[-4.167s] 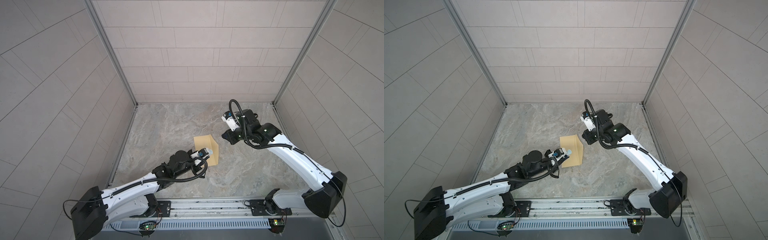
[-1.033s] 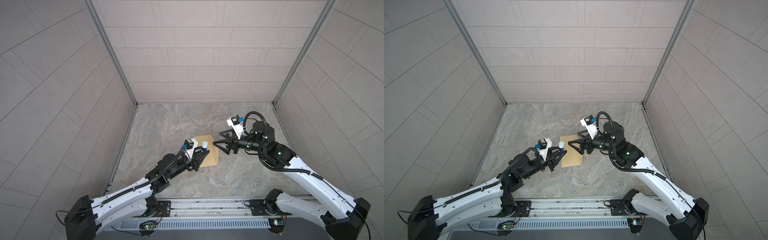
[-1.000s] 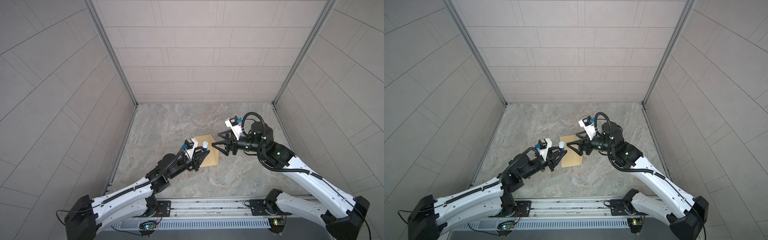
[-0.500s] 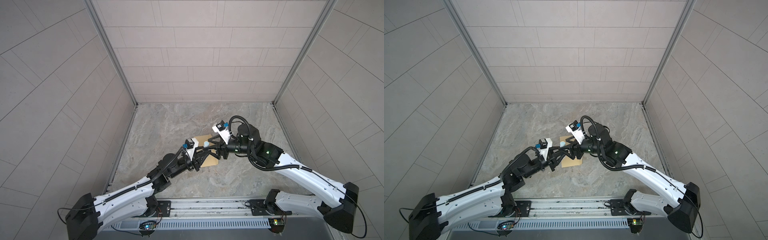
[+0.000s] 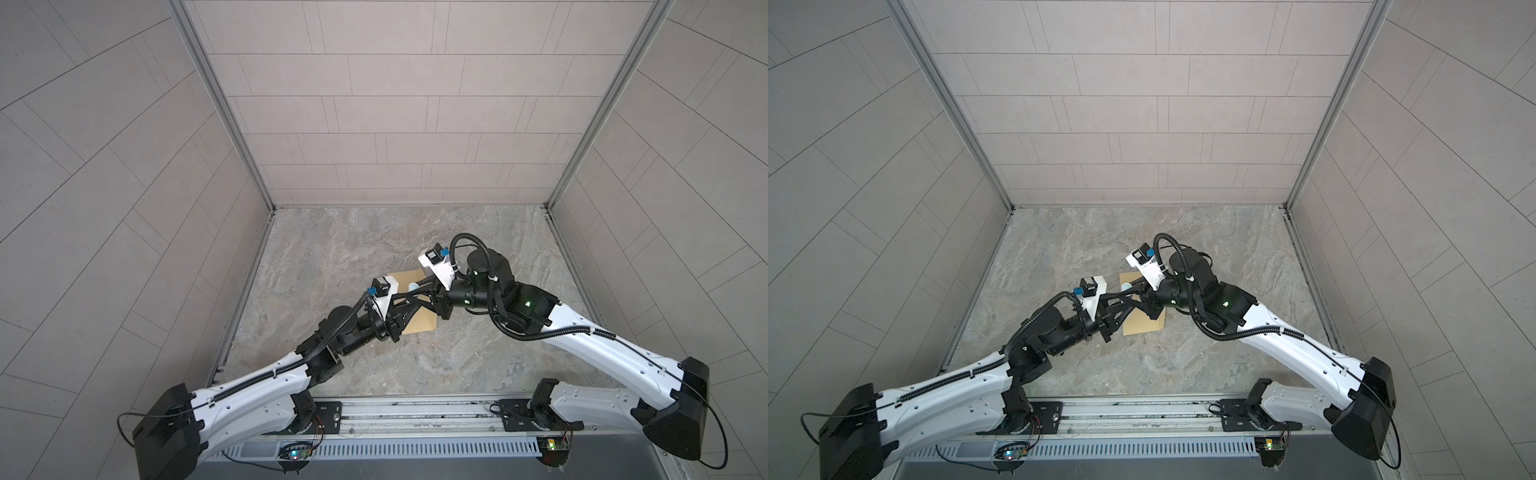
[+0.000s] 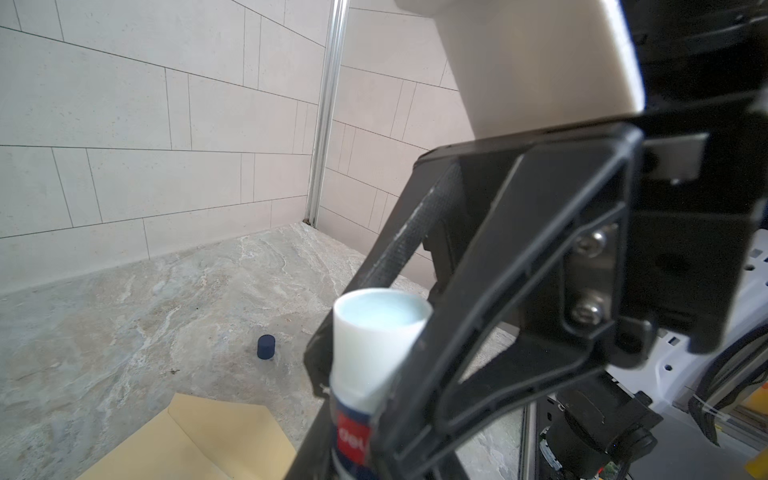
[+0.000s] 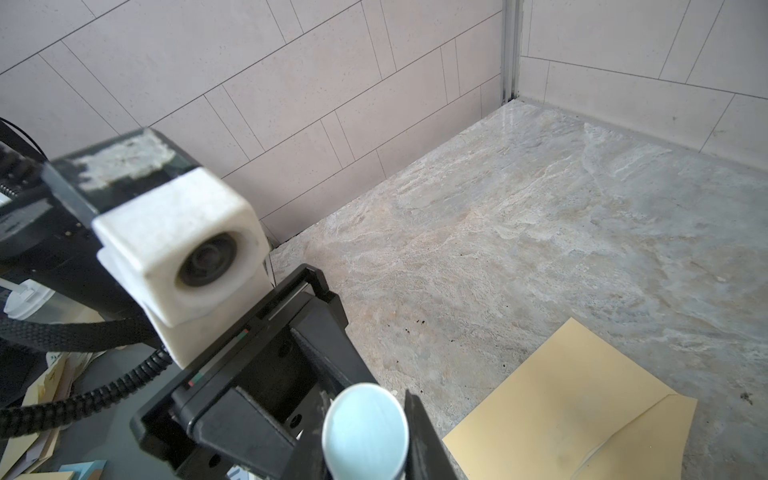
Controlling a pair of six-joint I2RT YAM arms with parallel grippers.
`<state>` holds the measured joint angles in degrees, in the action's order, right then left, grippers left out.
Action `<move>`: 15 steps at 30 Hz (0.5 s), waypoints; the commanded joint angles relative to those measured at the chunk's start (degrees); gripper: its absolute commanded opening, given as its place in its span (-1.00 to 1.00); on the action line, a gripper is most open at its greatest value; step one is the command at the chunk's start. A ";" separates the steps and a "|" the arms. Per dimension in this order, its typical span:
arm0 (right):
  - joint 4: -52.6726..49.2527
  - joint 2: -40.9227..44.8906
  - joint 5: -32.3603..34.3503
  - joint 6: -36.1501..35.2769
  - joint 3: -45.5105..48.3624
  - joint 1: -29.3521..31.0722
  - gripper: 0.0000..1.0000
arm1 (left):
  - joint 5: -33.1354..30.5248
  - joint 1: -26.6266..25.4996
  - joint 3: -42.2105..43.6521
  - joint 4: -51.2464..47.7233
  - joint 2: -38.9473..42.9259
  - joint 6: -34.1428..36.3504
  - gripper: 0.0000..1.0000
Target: Place the letter into the envelope and seal it
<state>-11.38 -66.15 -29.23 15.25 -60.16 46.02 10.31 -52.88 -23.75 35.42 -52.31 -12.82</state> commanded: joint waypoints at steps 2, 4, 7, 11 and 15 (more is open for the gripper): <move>-2.30 -0.12 0.51 -2.14 -2.81 0.65 -0.81 | 0.75 0.14 -0.11 2.18 0.09 0.02 -0.30; -4.63 0.06 1.45 -4.00 -3.52 0.65 -0.85 | 0.60 0.13 0.01 1.25 0.86 0.63 -0.12; -8.94 0.14 3.11 -7.43 -5.40 0.63 -0.86 | 0.75 0.32 -0.15 -1.80 2.58 1.83 0.00; -13.70 0.01 4.31 -10.94 -7.72 0.58 -0.87 | 2.92 0.96 0.01 -4.37 4.51 2.60 0.12; -17.17 -0.71 3.08 -13.17 -9.77 0.56 -0.87 | 6.46 2.74 0.50 -4.99 5.42 1.71 0.20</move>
<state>-24.71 -66.70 -26.06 6.02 -68.18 46.39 13.47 -51.22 -23.75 30.92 -47.88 -11.09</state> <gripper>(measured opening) 0.227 0.596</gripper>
